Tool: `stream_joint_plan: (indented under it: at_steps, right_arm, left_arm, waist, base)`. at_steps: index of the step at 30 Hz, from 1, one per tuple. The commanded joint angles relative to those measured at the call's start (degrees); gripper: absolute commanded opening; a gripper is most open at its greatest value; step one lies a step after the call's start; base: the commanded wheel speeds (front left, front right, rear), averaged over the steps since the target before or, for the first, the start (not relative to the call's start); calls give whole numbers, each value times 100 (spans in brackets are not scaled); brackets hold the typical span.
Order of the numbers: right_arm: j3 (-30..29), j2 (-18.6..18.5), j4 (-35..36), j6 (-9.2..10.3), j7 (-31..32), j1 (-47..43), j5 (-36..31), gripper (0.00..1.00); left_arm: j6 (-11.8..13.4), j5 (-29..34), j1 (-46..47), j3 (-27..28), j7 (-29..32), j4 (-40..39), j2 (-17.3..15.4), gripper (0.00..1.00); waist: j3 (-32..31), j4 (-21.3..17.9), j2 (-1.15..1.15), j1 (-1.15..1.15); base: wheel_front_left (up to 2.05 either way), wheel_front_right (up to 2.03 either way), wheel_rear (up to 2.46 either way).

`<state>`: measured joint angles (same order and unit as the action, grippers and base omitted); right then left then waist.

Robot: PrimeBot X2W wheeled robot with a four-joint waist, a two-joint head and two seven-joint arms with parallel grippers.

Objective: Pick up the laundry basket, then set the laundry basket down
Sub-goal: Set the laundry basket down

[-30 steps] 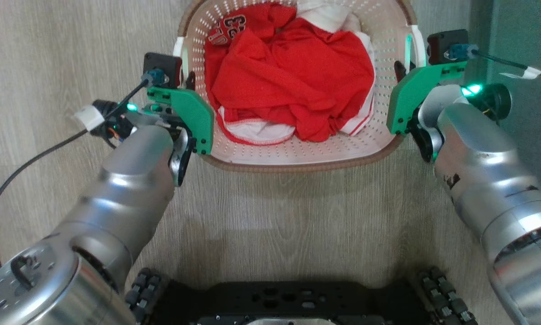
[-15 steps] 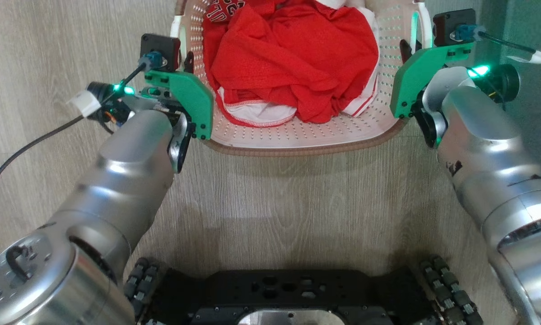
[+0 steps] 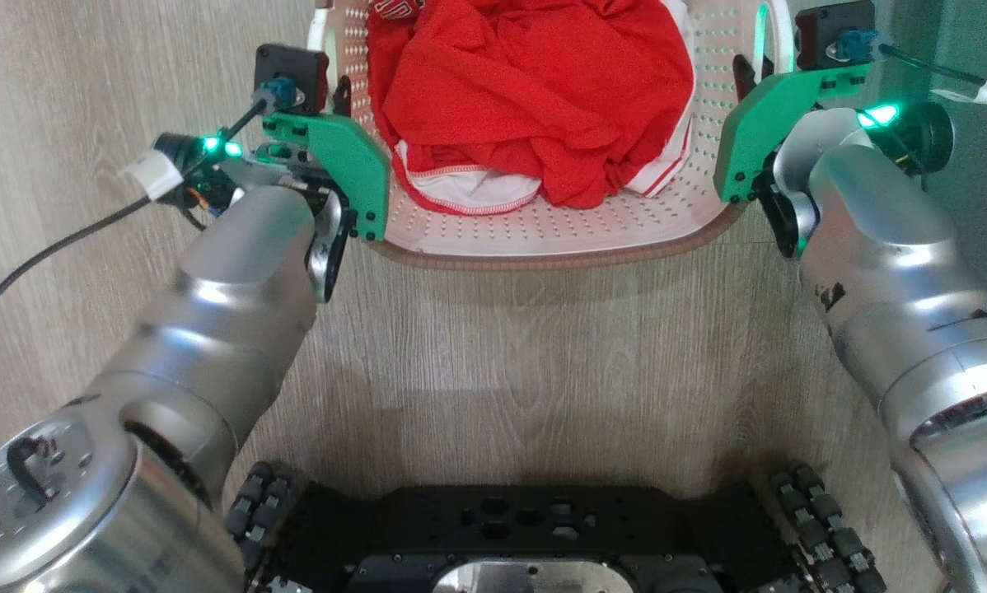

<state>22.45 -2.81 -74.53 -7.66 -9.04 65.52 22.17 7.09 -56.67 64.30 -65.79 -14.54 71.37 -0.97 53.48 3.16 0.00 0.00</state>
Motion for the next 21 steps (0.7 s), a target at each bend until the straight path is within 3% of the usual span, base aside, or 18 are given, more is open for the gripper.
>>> stream_joint_plan:
  at_steps: [1,3,4,6,11,13,16,21]
  right_arm:
    - [80,-8,57,17,-128,-42,-86,17]
    - [101,-8,57,17,-144,-45,-69,33]
    - [115,-8,57,17,-151,-46,-60,45]
    - [127,-8,57,17,-170,-50,-52,100]
    - [156,-8,57,17,-248,-27,-28,100]
    - [176,-8,58,17,-295,-21,-4,100]
    - [222,-7,71,17,-370,-17,12,100]
    - [257,-7,126,17,-509,-4,8,100]
  left_arm:
    - [77,-10,-24,1,-19,41,-190,21]
    - [111,-42,-35,14,-23,30,-190,34]
    - [131,-62,-40,27,-25,23,-190,40]
    - [159,-104,-56,48,-28,15,-190,42]
    - [191,-137,-86,46,-33,26,-190,55]
    - [196,-155,-95,55,-35,35,-190,79]
    - [205,-171,-109,90,-40,43,-190,100]
    - [250,-90,-114,318,-44,-124,-228,100]
  waist:
    - [-1,-1,0,0]
    - [-7,0,0,0]
    - [-10,1,0,0]
    - [-19,0,0,0]
    - [-68,-13,0,0]
    - [-111,-19,0,0]
    - [-205,-30,0,0]
    - [-446,-50,0,0]
  base:
    - [0,0,0]
    - [0,0,0]
    - [0,0,0]
    - [0,0,0]
    - [0,0,0]
    - [0,0,0]
    - [0,0,0]
    - [0,0,0]
